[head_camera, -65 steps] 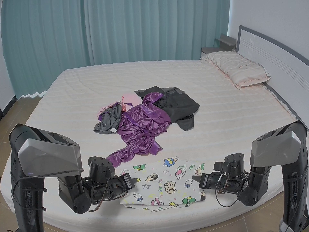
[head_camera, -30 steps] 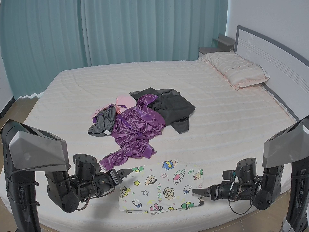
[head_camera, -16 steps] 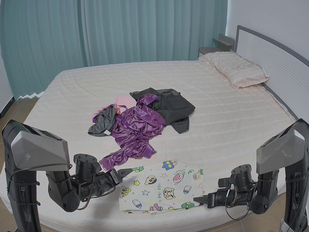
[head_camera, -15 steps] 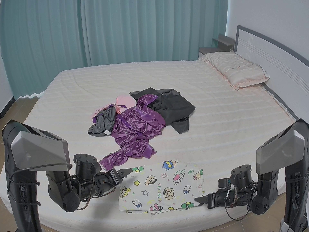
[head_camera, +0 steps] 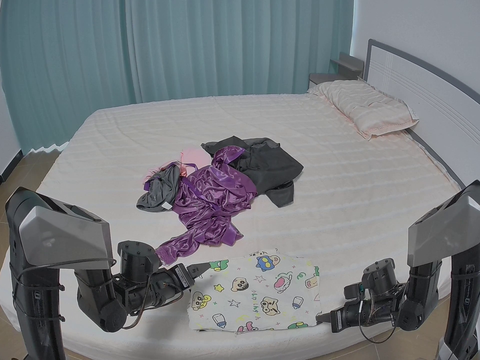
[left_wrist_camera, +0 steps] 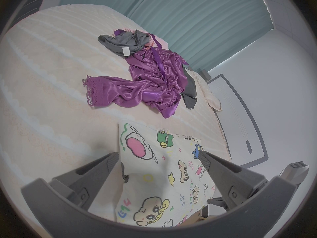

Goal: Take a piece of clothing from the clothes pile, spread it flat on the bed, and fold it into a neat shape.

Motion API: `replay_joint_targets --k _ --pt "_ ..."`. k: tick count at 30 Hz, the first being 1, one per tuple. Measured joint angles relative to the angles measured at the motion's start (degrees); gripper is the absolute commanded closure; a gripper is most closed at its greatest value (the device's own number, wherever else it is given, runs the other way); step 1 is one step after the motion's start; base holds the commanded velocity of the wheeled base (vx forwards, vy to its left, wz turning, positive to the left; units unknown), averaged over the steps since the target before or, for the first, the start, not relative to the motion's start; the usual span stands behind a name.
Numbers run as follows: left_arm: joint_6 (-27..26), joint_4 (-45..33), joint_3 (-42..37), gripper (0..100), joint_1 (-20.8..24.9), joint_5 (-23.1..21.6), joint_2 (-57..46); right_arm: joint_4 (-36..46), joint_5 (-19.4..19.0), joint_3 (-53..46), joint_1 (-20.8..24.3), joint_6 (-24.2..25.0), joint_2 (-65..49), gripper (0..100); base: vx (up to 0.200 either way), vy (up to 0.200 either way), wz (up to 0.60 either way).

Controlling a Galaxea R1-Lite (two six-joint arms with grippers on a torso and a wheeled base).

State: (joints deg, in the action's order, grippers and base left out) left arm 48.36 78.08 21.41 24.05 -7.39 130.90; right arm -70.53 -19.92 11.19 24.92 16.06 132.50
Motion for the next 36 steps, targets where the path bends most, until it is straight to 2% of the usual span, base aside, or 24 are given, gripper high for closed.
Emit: replay_joint_targets --k 4,5,11,15,18,21,24,32,36 --pt "0.2 1.0 -0.2 0 0.5 0.2 0.0 -0.1 0.0 0.6 -0.2 -0.4 -0.1 100 0.0 0.0 0.0" --pt "0.3 1.3 -0.2 0 0.6 0.5 0.0 0.0 0.0 0.6 -0.2 -0.4 -0.1 0 0.0 0.0 0.0" --pt "2.4 4.6 -0.4 0 2.3 3.2 -0.1 -2.9 -0.3 0.5 -1.0 -0.4 -1.1 0 0.0 0.0 0.0" --pt "4.9 7.3 0.2 0 3.9 3.4 0.0 -6.0 -2.5 1.9 -4.1 1.2 -3.4 0 0.0 0.0 0.0" --pt "5.3 8.0 0.9 0 4.8 3.4 0.4 -6.5 -4.5 3.5 -5.9 5.6 -4.9 0 0.0 0.0 0.0" --pt "5.2 8.2 1.9 0 5.7 3.6 1.6 -6.6 -5.6 6.2 -6.7 12.0 -5.5 0 0.0 0.0 0.0" --pt "3.9 7.9 2.7 0 7.1 4.1 3.3 -6.6 -6.1 9.8 -7.0 14.9 -4.5 0 0.0 0.0 0.0" --pt "-3.5 3.4 3.4 0 9.5 7.0 6.6 -6.2 -3.1 17.0 -7.1 15.3 1.6 0 0.0 0.0 0.0" --pt "-4.5 3.0 3.6 0 10.1 8.5 7.6 -3.6 -2.8 19.7 -7.0 15.3 3.2 0 0.0 0.0 0.0"
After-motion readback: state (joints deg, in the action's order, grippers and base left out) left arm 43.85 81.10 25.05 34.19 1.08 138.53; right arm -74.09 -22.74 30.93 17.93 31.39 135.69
